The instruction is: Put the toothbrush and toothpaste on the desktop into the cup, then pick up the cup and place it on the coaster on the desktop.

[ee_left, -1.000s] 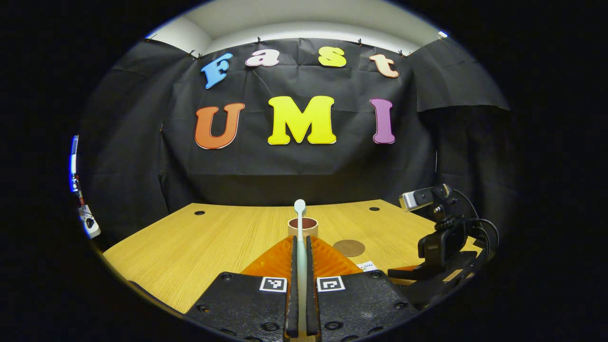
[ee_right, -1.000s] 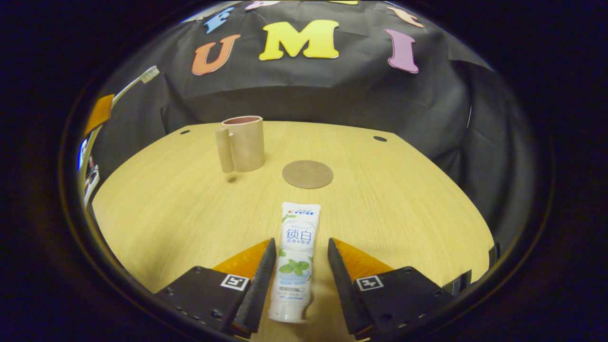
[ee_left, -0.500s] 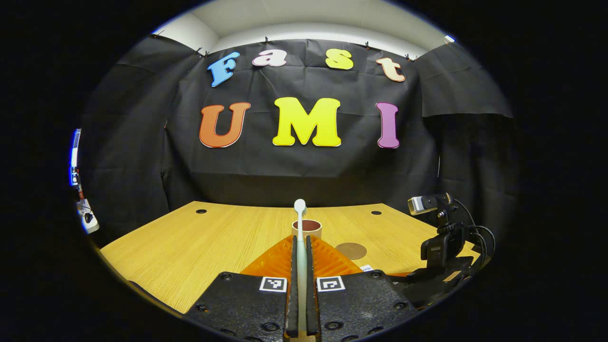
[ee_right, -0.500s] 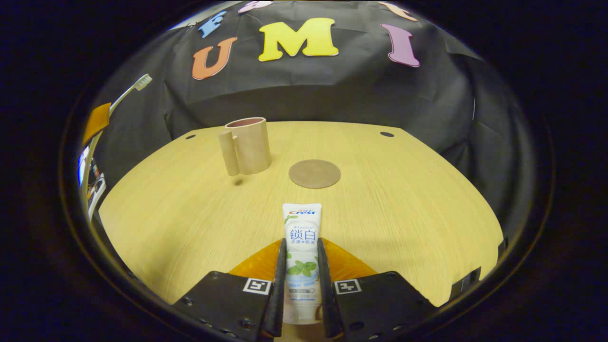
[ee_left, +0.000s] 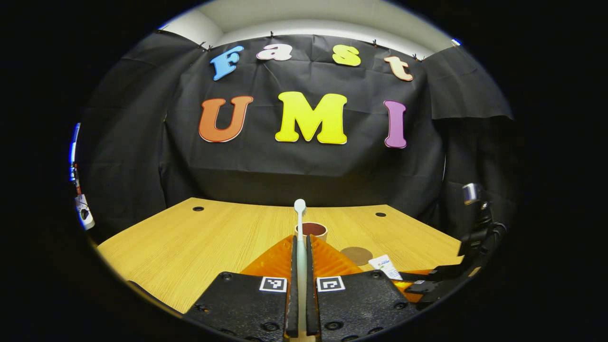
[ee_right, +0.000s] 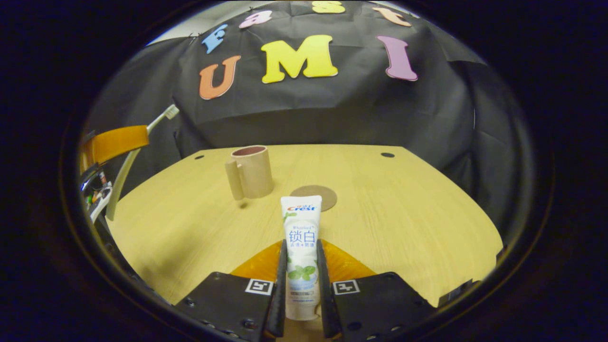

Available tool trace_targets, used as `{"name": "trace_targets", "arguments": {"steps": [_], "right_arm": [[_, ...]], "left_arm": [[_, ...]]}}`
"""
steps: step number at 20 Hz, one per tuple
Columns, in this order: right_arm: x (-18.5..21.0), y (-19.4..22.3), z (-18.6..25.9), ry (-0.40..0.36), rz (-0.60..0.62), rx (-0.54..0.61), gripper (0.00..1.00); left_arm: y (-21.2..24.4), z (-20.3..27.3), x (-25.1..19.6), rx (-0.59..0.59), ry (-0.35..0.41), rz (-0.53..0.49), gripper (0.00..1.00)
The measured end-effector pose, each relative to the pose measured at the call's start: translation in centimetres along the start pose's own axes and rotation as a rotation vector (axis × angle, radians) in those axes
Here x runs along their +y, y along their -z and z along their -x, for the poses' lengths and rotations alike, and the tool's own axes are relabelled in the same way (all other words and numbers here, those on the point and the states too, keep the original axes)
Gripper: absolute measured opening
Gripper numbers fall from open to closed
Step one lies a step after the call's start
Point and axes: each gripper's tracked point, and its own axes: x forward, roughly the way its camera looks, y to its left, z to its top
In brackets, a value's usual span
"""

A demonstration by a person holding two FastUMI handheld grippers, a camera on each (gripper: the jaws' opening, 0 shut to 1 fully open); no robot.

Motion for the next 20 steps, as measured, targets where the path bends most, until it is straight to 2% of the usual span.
{"name": "trace_targets", "arguments": {"steps": [3, 6, 9, 11, 14, 20], "right_arm": [[-1.0, -2.6, 1.4, 0.004, -0.009, -0.083, 0.31], [-1.5, -4.6, 2.7, 0.005, -0.003, -0.155, 0.31], [-1.9, -5.2, 3.6, 0.006, 0.004, -0.202, 0.31], [-1.8, -5.2, 3.9, 0.006, 0.024, -0.215, 0.33], [-1.5, -4.8, 3.6, -0.009, 0.037, -0.214, 0.31], [-1.0, -4.0, 2.3, -0.031, 0.041, -0.186, 0.31]], "left_arm": [[-1.4, -3.3, -0.5, -0.001, 0.018, 0.028, 0.09], [-3.5, -6.9, -0.9, -0.042, 0.026, 0.005, 0.09], [-5.1, -10.2, -1.9, -0.072, 0.064, 0.021, 0.09], [-5.8, -12.1, -2.1, -0.096, 0.078, 0.033, 0.08], [-6.4, -14.7, -2.4, -0.124, 0.104, 0.036, 0.09], [-5.1, -18.4, -2.7, -0.107, 0.137, 0.047, 0.09]]}}
